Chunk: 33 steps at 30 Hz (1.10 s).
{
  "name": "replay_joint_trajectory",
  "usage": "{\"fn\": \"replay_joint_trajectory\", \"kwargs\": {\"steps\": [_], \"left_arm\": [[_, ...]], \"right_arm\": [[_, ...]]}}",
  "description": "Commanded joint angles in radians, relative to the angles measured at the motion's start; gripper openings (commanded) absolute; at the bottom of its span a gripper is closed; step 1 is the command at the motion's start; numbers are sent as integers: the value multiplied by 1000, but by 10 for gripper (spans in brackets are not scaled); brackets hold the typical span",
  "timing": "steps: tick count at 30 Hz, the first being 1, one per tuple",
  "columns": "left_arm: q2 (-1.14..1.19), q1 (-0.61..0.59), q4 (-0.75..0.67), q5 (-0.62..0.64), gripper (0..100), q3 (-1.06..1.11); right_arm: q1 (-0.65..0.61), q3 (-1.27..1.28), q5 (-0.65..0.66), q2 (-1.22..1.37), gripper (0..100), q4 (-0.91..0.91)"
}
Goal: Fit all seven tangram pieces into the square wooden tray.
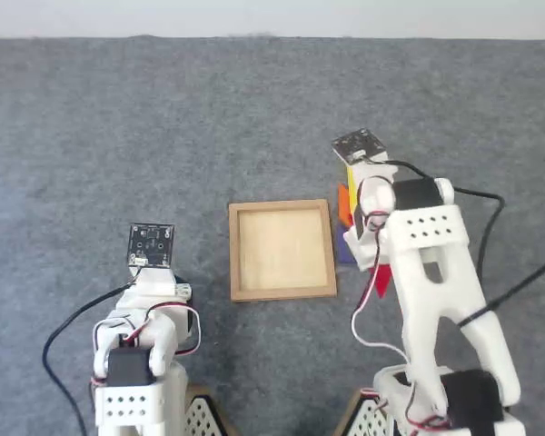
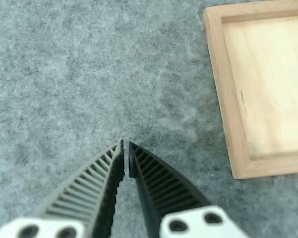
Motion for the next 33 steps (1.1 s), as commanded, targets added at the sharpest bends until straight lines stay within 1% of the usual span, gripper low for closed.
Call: {"fn": "replay_joint_trajectory", "kwargs": {"steps": [1,3,7,12,13,18,21,27,30,33], "left_arm": [[-11,8,-2,-3,15,-12],[-11,8,-2,-3,15,-12],[-11,8,-2,-3,15,-12],[-11,8,-2,-3,15,-12],[-11,8,-2,-3,15,-12],[-11,8,-2,-3,15,-12],[-11,8,-2,-3,15,-12],[-11,8,-2,-3,15,-12],[-11,8,-2,-3,15,-12],[-11,8,-2,-3,15,-12]], "right_arm": [[-84,-52,-69,-56,209,-8],[-157,-52,-118,-56,209,-42],[-271,-52,-138,-54,209,-114],[-311,-57,-195,30,209,-228],[-317,-57,-203,71,209,-269],[-387,-75,-321,303,208,-432],[-398,-143,-387,372,208,-443],[-401,-233,-529,427,209,-444],[-430,-264,-557,481,212,-444],[-484,-282,-557,530,213,-443]]}}
